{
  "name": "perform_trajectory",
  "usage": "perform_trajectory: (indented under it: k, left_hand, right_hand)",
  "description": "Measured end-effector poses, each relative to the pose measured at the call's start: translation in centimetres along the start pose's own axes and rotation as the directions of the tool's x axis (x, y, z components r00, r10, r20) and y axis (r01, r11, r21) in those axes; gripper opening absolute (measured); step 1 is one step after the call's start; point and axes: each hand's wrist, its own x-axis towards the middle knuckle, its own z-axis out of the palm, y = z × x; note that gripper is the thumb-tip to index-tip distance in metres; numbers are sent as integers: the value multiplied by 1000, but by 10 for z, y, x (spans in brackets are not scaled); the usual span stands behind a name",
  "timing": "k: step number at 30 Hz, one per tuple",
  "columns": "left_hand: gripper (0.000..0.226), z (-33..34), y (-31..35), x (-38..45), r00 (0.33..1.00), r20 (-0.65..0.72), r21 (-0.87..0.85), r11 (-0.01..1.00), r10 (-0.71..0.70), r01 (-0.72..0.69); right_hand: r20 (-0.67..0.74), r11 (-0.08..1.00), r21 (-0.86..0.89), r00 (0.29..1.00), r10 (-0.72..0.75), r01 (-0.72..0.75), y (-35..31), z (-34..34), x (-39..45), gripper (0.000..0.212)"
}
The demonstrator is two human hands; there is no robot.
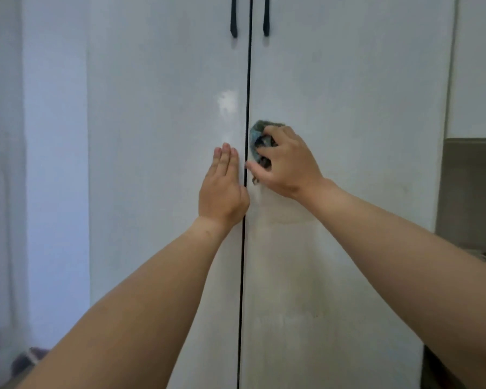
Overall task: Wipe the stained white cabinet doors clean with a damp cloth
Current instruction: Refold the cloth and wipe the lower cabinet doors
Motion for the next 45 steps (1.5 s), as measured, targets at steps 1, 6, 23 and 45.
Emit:
perform_trajectory:
  k: [1, 6, 23, 45]
  left_hand:
    - [72, -1, 1, 0, 1000, 2, -6, 1000, -6, 6]
    - [73, 0, 3, 0, 1000, 5, -7, 1000, -21, 21]
    - [74, -6, -6, -3, 992, 114, 41, 998, 51, -56]
    - [91, 36, 83, -32, 995, 73, 37, 997, -65, 63]
  right_hand:
    - [4, 1000, -15, 1000, -10, 10, 1, 2, -10, 30]
    - [-84, 983, -100, 983, -162, 153, 18, 7, 10, 21]
    - [-1, 970, -18, 970, -242, 242, 4, 11, -25, 13]
    - [-242, 963, -116, 947, 211, -244, 92, -27, -105, 18]
